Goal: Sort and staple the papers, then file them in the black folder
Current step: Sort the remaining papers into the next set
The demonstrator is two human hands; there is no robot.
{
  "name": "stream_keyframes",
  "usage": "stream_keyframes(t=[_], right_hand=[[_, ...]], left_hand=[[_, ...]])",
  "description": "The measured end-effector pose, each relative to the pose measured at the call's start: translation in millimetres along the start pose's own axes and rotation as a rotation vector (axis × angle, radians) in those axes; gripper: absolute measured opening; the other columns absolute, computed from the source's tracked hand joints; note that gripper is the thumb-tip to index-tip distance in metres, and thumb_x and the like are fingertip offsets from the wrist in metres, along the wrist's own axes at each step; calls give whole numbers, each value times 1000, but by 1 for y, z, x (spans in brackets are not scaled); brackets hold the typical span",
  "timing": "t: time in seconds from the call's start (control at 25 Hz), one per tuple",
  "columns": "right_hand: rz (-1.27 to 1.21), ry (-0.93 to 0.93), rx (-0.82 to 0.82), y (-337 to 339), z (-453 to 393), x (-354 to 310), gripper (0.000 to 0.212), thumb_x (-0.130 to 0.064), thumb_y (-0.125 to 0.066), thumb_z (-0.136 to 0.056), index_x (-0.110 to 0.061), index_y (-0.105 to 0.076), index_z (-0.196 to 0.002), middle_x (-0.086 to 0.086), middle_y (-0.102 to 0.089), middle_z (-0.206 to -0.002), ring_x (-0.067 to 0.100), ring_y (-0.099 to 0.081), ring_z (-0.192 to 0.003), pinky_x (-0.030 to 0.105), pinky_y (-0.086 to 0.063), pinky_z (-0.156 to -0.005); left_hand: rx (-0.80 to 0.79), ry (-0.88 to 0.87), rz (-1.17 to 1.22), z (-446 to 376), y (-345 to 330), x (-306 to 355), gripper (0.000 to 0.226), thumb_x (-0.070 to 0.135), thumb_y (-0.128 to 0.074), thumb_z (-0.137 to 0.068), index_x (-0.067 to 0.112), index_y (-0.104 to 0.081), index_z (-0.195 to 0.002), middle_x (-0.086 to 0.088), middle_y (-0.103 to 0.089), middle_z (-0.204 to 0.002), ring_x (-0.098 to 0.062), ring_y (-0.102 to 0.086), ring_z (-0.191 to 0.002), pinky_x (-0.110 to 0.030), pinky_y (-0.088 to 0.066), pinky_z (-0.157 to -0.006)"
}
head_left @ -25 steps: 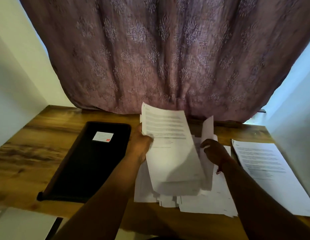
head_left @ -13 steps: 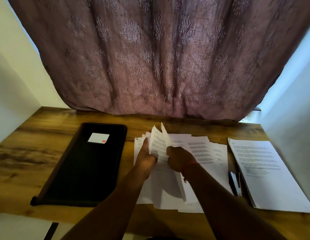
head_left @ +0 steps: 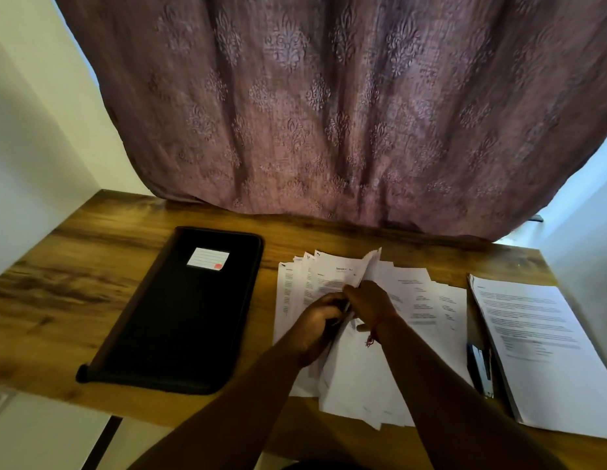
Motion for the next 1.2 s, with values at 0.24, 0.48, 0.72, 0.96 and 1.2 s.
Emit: stream_keyframes(t=[0.24,0.48,0.72,0.96,1.2], right_hand=[[608,152,85,9,-18,-8,30,-23,-57,-93,-13,-60,-122,9,-67,-115,28,-66,-101,40,-55,-90],[737,101,29,-4,-29,16,23,-26,-53,-96,-16,-63,-114,6,-69,-108,26,-66,-98,40,-54,-90],[742,77,41,-13,-30,30,31,-31,-41,-98,-26,-51,-127,6,-65,-110,32,-60,-110,56,-36,-104],[755,60,52,-18,-28,31,28,-30,-40,-98,-24,-53,-122,4,-65,-104,30,-61,-107,54,-35,-103],[763,68,59,-16,-29,31,25,-28,-46,-96,-23,-57,-117,3,-65,-104,28,-61,-105,53,-36,-102]], left_hand=[[361,-20,-141,-14,23,-8,21,9,-52,-98,11,-64,-115,-12,-70,-114,-31,-66,-109,-42,-54,-95],[711,-5,-615,-14,75,0,16,7,-56,-95,12,-57,-110,3,-55,-107,-19,-57,-103,-43,-54,-95],[687,0,-682,-24,85,1,22,10,-58,-95,14,-56,-116,0,-60,-109,-26,-63,-105,-38,-57,-88],[677,51,-837,-31,97,-1,18,14,-49,-101,10,-61,-113,-8,-64,-116,-30,-63,-108,-43,-56,-93],[428,-93,-1206,-45,78,-9,23,20,-50,-97,24,-66,-113,-3,-54,-134,-28,-48,-127,-39,-42,-108]])
Point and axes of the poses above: each hand's wrist, its own z-axis away from the middle knuckle, its own y-axis out of the back of the hand, x = y × z, the point moved 7 cm from there along -z, towards the middle knuckle
